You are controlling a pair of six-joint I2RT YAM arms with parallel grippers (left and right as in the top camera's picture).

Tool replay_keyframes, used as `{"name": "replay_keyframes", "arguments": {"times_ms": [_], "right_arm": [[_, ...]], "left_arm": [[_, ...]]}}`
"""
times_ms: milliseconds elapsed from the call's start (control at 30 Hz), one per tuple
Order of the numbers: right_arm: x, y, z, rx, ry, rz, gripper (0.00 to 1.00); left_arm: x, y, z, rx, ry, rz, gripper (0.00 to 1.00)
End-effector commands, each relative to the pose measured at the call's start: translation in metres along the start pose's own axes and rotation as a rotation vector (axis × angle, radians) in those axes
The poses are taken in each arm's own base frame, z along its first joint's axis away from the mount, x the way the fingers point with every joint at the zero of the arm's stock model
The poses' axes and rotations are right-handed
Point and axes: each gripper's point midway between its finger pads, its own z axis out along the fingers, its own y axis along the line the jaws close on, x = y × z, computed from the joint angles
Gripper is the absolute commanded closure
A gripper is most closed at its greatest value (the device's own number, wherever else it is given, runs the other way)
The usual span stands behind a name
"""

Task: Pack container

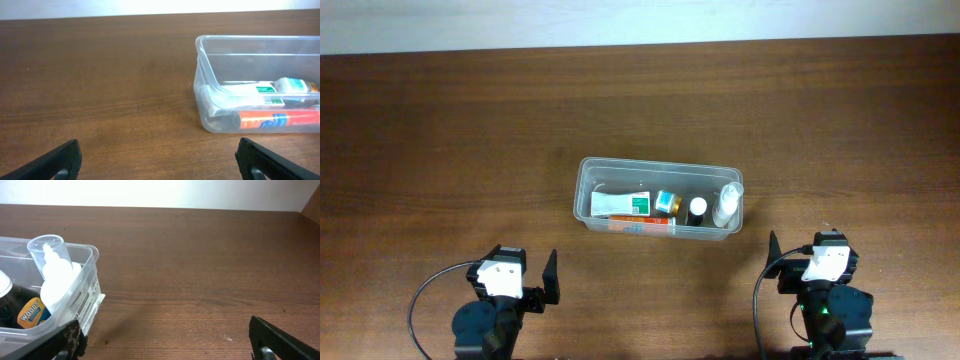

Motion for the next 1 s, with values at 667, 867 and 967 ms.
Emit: {"name": "replay_keyframes", "arguments": {"times_ms": [667,867,967], "right_arm": [[0.0012,-0.0015,0.0004,0.006,-0.004,0.005,0.02],[0.0012,-0.0015,0.0004,0.006,-0.004,0.005,0.02],[0.0012,-0.0015,0.0004,0.006,-0.004,0.005,0.02]], "left_arm": [[-0.0011,-0.0018,0.0001,0.012,-0.012,-0.003,0.01],[-0.0011,-0.0018,0.0001,0.012,-0.012,-0.003,0.01],[-0.0011,-0.0018,0.0001,0.012,-0.012,-0.003,0.01]]}}
